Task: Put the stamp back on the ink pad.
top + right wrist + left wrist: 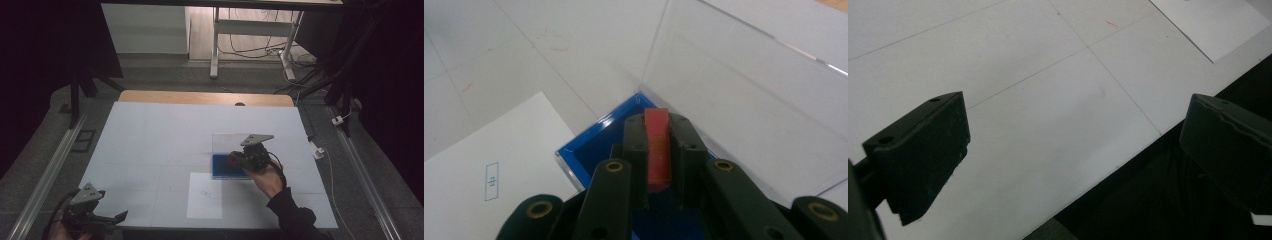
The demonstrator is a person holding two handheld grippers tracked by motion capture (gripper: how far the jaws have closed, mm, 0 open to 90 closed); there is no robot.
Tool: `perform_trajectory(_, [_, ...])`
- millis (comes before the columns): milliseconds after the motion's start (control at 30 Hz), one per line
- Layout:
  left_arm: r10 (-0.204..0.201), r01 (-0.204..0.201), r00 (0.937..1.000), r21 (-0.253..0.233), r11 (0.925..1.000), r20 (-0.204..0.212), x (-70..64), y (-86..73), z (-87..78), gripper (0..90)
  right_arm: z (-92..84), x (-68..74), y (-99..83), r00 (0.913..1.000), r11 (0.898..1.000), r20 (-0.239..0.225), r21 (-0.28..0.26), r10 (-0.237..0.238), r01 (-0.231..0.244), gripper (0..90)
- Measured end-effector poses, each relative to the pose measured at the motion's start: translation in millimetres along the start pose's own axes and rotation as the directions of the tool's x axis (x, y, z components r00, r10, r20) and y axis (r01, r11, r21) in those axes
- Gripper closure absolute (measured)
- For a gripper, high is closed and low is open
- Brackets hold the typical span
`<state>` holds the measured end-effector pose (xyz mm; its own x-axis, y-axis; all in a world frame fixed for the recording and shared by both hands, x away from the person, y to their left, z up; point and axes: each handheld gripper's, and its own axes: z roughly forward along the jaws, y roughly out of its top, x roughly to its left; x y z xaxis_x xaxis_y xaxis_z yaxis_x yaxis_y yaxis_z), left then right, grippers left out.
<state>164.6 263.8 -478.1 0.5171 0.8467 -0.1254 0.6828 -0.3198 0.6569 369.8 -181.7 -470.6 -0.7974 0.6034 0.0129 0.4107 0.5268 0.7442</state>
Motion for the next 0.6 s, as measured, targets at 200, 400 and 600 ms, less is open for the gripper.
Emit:
perform_trajectory(200, [0.000, 0.000, 1.0000, -0.003, 1.0000, 0.002, 0.5, -0.1, -0.2, 0.0, 6.9, -1.3, -1.0, 0.9997, 0.999, 0.017, 0.033, -0.015, 0.014, 79.7])
perform_trajectory(400, [-0.005, 0.005, 0.9999, -0.007, 1.0000, 0.010, 1.3, -0.3, -0.5, 0.0, 12.6, -1.5, -2.3, 0.9995, 0.998, 0.022, 0.064, -0.024, 0.023, 79.8])
perform_trajectory(600, [-0.011, 0.011, 0.9998, -0.017, 0.9998, 0.017, 2.4, -0.6, -1.7, 0.0, 17.4, -0.7, -3.7, 0.9992, 0.995, 0.024, 0.092, -0.034, 0.031, 79.7])
